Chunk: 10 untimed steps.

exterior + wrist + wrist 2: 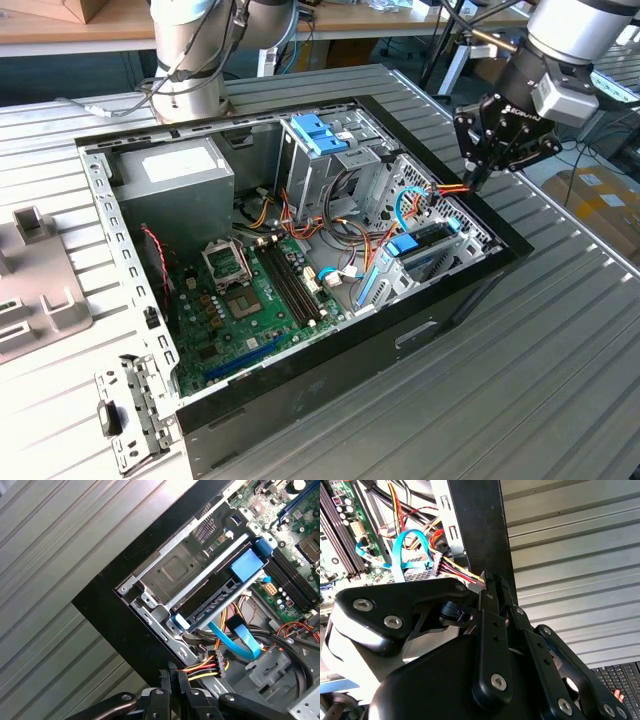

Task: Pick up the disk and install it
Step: 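Insert the first disk wire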

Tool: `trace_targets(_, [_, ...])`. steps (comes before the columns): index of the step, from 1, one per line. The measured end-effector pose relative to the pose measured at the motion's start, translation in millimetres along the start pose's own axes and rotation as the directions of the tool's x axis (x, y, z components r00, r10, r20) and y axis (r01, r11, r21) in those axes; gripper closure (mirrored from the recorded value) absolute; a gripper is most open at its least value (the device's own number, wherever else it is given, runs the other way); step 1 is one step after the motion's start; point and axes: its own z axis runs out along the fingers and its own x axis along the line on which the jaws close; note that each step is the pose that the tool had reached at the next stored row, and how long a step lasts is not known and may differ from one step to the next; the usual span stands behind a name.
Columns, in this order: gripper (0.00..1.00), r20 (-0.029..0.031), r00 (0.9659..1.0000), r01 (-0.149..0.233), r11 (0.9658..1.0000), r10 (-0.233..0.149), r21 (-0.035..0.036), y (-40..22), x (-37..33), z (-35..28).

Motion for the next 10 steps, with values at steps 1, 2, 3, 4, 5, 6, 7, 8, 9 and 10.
trace_targets(1, [0.83, 0.0, 1.0, 0.0, 1.0, 0.0, 0.0001, 0.5, -0.9, -0.1])
trace_targets(2, [0.83, 0.0002, 1.0, 0.0, 1.0, 0.0, 0.0003, 1.6, -1.9, -0.1])
trace_targets(3, [0.83, 0.0002, 1.0, 0.0, 1.0, 0.0, 0.0002, 2.5, -2.4, -0.2])
trace_targets(4, [0.83, 0.0002, 1.0, 0.0, 1.0, 0.0, 0.0003, 3.6, -2.7, -0.2])
trace_targets(5, [0.83, 0.0003, 1.0, 0.0, 1.0, 0.0, 0.0004, 5.4, -2.7, -0.1])
trace_targets(6, [0.83, 0.0004, 1.0, 0.0, 1.0, 0.0, 0.0005, 9.6, -3.5, -0.2])
trace_targets(7, [0.83, 0.0005, 1.0, 0.0, 1.0, 0.0, 0.0007, 14.0, -5.5, -0.2])
trace_targets(8, [0.83, 0.0005, 1.0, 0.0, 1.0, 0.0, 0.0006, 17.8, -7.8, -0.3])
trace_targets(9, [0.83, 0.0006, 1.0, 0.0, 1.0, 0.0, 0.0006, 20.1, -9.2, -0.3])
trace_targets(10, [0.83, 0.0006, 1.0, 0.0, 1.0, 0.0, 0.0006, 22.2, -10.4, -0.3])
